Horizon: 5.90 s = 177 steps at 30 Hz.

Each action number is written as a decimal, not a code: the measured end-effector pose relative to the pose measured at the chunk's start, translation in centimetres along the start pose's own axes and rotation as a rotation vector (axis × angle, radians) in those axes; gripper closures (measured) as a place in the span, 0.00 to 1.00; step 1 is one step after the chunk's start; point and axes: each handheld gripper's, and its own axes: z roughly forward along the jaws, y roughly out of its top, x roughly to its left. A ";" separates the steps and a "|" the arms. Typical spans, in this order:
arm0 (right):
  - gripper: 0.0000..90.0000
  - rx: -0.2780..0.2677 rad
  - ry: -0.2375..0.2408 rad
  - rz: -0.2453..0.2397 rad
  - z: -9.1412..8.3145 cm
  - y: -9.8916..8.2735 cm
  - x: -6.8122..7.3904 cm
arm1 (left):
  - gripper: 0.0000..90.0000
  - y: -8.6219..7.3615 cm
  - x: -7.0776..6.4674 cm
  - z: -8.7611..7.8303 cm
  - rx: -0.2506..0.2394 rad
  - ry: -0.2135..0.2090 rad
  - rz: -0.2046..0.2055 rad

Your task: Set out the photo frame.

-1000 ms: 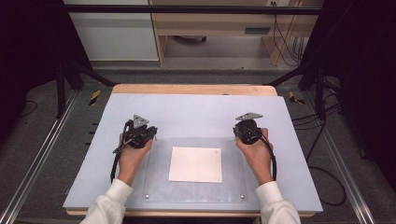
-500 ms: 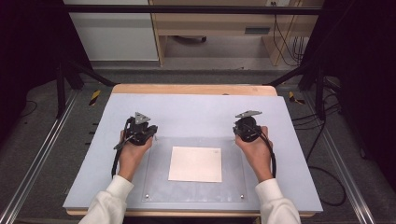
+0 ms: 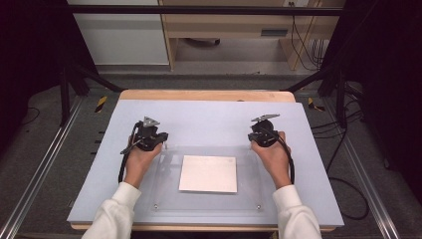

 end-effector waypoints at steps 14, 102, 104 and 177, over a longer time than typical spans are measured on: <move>0.95 -0.019 0.048 0.005 0.8 0.4 -1.1 | 0.95 0.7 0.9 0.9 0.027 -0.031 -0.017; 0.34 -0.134 0.034 -0.552 -10.3 -18.2 5.4 | 0.94 1.4 1.6 1.9 0.103 -0.066 -0.022; 0.35 -0.153 0.039 -0.568 -10.3 -18.1 5.6 | 0.94 1.4 1.7 1.9 0.103 -0.068 -0.020; 0.73 -0.274 0.079 -0.631 -14.9 -9.5 5.7 | 0.51 -4.2 -8.4 -15.9 -0.125 -0.212 0.759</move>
